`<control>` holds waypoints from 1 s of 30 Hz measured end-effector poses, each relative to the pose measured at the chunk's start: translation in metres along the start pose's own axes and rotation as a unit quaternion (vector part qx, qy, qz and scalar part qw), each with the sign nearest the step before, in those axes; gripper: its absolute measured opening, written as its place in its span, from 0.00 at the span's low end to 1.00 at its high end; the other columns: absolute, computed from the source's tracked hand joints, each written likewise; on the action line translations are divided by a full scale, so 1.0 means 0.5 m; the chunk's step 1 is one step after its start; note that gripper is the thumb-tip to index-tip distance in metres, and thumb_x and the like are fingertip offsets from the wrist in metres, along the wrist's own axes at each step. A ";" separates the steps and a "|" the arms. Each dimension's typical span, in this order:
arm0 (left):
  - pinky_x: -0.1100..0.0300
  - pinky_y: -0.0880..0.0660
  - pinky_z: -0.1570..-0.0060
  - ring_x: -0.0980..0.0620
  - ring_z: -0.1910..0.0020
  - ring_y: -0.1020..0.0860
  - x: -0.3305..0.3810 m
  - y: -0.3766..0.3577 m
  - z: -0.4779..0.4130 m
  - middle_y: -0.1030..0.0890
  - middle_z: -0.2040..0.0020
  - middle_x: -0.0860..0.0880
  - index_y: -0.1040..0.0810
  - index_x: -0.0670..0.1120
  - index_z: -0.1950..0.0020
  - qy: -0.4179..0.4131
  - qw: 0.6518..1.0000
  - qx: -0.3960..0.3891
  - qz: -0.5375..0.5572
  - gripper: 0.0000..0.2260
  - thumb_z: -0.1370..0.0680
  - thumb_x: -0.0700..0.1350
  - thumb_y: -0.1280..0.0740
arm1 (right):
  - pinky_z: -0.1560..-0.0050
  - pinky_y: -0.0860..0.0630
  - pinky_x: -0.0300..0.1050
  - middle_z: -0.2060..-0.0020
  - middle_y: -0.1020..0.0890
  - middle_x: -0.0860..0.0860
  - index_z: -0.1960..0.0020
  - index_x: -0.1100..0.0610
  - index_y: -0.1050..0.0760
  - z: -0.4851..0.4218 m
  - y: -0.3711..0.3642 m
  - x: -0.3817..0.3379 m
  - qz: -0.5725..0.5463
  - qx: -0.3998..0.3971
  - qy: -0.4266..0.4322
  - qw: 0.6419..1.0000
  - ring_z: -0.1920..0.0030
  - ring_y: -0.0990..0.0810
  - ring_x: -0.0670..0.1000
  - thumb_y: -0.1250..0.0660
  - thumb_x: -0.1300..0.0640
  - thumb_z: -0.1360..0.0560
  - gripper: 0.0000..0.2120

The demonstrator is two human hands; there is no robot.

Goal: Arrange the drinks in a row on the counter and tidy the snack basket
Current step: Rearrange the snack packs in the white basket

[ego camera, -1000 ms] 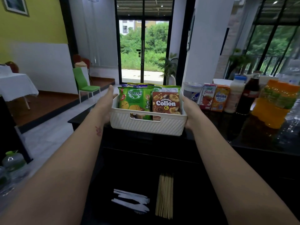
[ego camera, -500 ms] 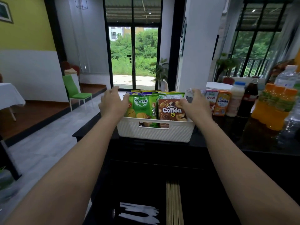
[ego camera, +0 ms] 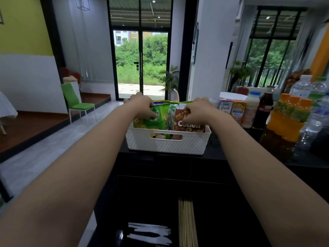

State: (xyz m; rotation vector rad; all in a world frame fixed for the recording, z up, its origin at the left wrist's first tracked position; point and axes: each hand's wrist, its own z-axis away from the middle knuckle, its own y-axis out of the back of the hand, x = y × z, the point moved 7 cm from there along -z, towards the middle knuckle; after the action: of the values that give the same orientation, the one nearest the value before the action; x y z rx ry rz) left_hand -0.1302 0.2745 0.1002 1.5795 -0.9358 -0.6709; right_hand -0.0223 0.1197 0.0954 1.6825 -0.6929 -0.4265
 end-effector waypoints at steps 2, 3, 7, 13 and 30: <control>0.49 0.27 0.41 0.42 0.40 0.28 0.008 0.012 0.008 0.28 0.36 0.41 0.26 0.46 0.33 -0.022 0.998 -0.011 0.055 0.25 0.26 0.56 0.29 | 0.40 0.30 0.57 0.37 0.29 0.57 0.40 0.52 0.27 0.005 0.010 0.005 -0.041 -0.030 -0.002 0.999 0.39 0.32 0.59 0.31 0.46 0.29 0.20; 0.51 0.26 0.44 0.43 0.41 0.26 0.012 0.016 0.013 0.26 0.36 0.42 0.26 0.44 0.34 -0.031 0.996 -0.021 0.080 0.24 0.26 0.52 0.28 | 0.42 0.27 0.57 0.40 0.25 0.56 0.39 0.51 0.29 0.009 0.013 0.004 -0.078 -0.051 -0.002 0.996 0.41 0.29 0.57 0.29 0.48 0.29 0.21; 0.56 0.26 0.58 0.44 0.45 0.26 0.036 0.036 0.033 0.26 0.37 0.44 0.27 0.44 0.37 -0.054 0.993 -0.045 0.091 0.20 0.26 0.47 0.28 | 0.58 0.21 0.48 0.47 0.22 0.52 0.40 0.53 0.29 0.034 0.044 -0.007 -0.168 -0.090 0.009 0.982 0.54 0.22 0.51 0.26 0.54 0.30 0.22; 0.53 0.20 0.67 0.45 0.55 0.21 0.024 0.117 0.050 0.24 0.43 0.44 0.28 0.48 0.41 -0.025 0.983 -0.003 0.181 0.19 0.28 0.46 0.26 | 0.61 0.24 0.43 0.55 0.25 0.50 0.42 0.55 0.29 0.070 0.144 0.041 -0.241 -0.003 -0.022 0.970 0.58 0.26 0.48 0.26 0.54 0.31 0.21; 0.54 0.21 0.61 0.47 0.73 0.24 0.001 0.117 0.095 0.23 0.69 0.41 0.26 0.37 0.63 0.139 0.951 -0.078 0.266 0.16 0.21 0.47 0.36 | 0.65 0.21 0.48 0.62 0.25 0.55 0.47 0.56 0.30 0.085 0.127 0.086 -0.340 0.026 -0.154 0.927 0.67 0.27 0.51 0.37 0.49 0.25 0.12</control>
State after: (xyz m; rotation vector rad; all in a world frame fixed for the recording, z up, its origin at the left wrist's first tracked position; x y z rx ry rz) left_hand -0.1815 0.2460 0.1473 1.1687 -1.0095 -0.1323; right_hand -0.0297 0.0524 0.1511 1.9018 -0.3175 -1.1919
